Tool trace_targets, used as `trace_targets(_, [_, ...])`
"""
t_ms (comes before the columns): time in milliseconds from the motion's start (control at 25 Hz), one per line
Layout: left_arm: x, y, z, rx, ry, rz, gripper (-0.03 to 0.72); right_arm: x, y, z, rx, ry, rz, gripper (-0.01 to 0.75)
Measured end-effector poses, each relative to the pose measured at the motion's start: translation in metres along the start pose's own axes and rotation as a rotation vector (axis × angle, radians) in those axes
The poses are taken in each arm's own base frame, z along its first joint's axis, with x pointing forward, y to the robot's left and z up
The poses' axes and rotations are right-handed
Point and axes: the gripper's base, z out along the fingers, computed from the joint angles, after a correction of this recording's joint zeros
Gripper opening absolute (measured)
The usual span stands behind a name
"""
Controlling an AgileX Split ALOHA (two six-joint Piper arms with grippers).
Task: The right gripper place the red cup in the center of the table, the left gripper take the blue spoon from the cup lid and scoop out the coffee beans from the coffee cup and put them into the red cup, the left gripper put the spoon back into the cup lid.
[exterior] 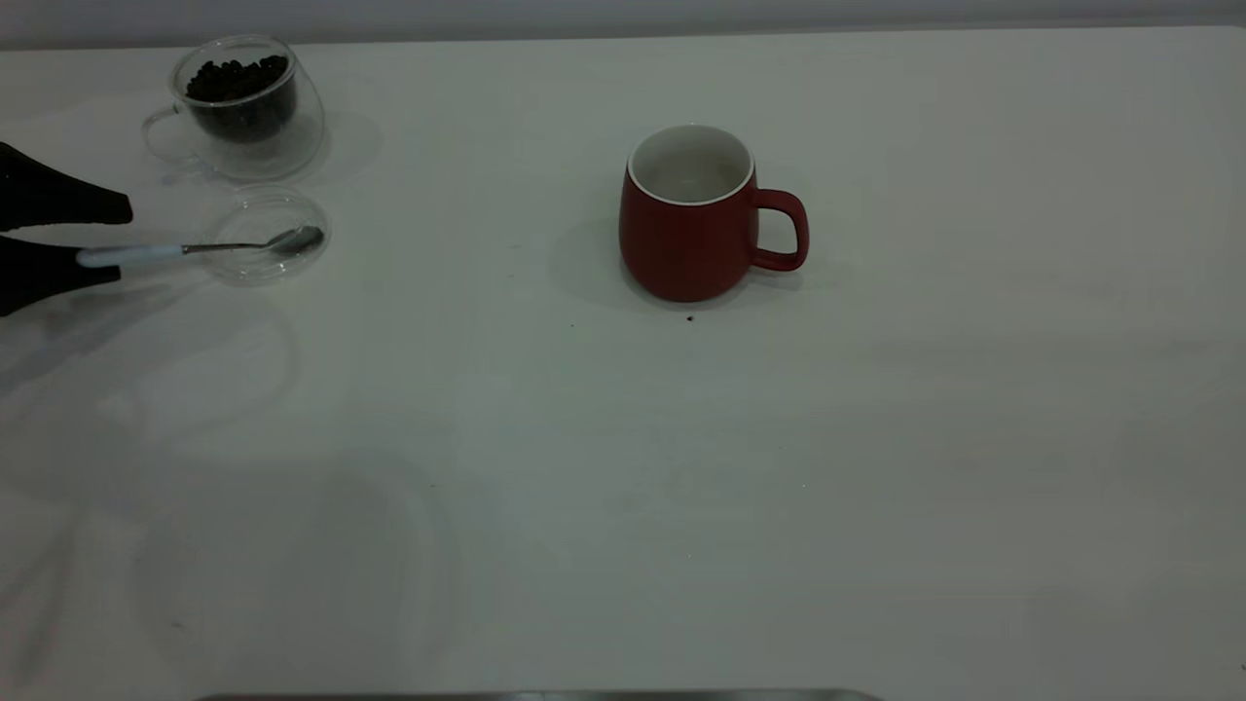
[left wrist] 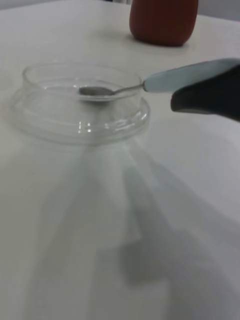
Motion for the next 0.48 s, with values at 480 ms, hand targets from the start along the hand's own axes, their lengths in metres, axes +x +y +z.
trace_targets(480, [-0.016, -0.043, -0.037, -0.161, 0.023, 0.186, 0.536, 0.0, 0.0, 0.0, 0.0, 0.0, 0.0, 0.59])
